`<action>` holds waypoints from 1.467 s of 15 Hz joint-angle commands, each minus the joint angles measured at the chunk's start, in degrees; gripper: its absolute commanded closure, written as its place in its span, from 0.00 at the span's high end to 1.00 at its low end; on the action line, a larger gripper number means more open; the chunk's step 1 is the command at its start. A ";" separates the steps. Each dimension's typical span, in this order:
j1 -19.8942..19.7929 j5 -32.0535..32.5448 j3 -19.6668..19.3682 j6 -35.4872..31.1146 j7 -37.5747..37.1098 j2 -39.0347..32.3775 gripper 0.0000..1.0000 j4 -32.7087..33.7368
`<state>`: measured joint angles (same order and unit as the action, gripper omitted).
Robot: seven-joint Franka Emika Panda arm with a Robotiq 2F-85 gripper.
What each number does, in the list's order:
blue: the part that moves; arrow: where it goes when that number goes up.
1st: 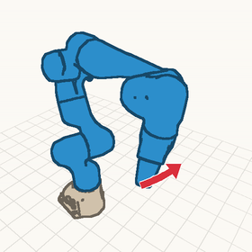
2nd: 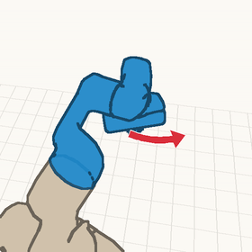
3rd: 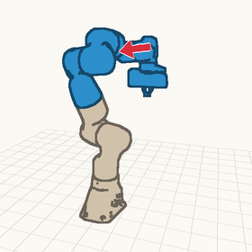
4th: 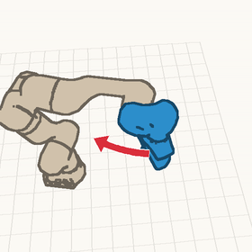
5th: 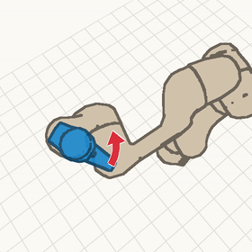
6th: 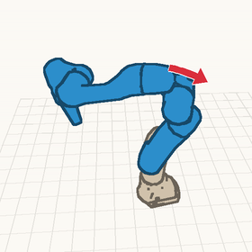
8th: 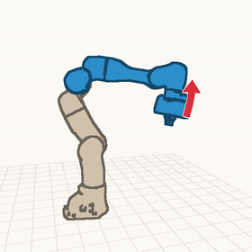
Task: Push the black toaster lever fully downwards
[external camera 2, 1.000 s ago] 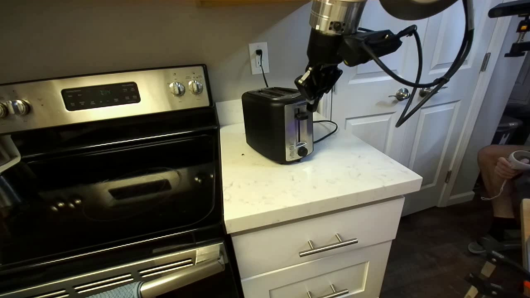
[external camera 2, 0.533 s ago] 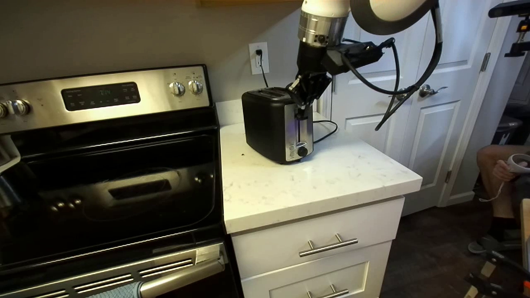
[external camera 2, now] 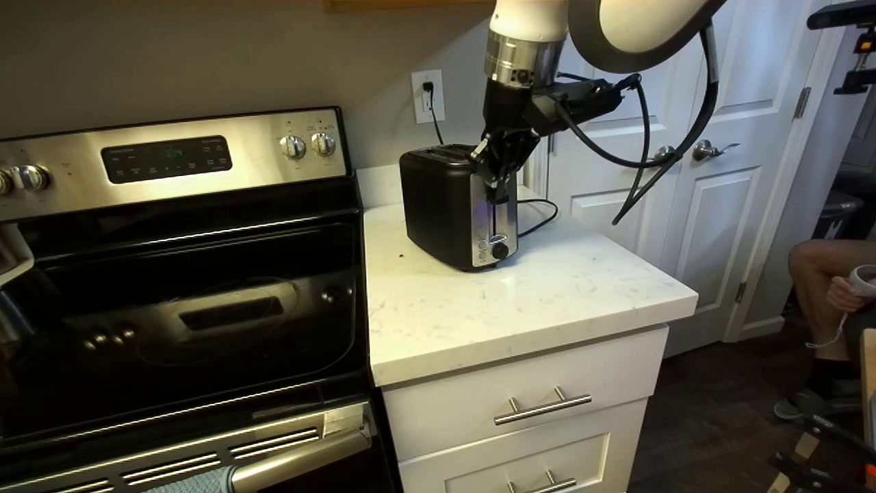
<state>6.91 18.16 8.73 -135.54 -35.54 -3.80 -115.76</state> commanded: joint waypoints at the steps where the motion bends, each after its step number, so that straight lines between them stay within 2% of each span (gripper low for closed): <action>1: 1.37 0.86 -0.92 -2.30 -2.68 -1.14 0.00 -0.85; 8: 2.85 1.74 -1.89 -2.40 -5.10 -2.35 0.00 -1.72; 13: 4.00 2.74 -1.89 -2.10 -5.08 -0.47 0.00 -2.88; 18: 4.54 3.20 -1.36 -0.63 -6.45 4.57 0.00 -4.76; 22: 3.65 3.35 -0.42 2.99 -9.15 9.51 0.00 -6.54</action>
<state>11.38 19.93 7.50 -134.70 -41.45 0.53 -118.59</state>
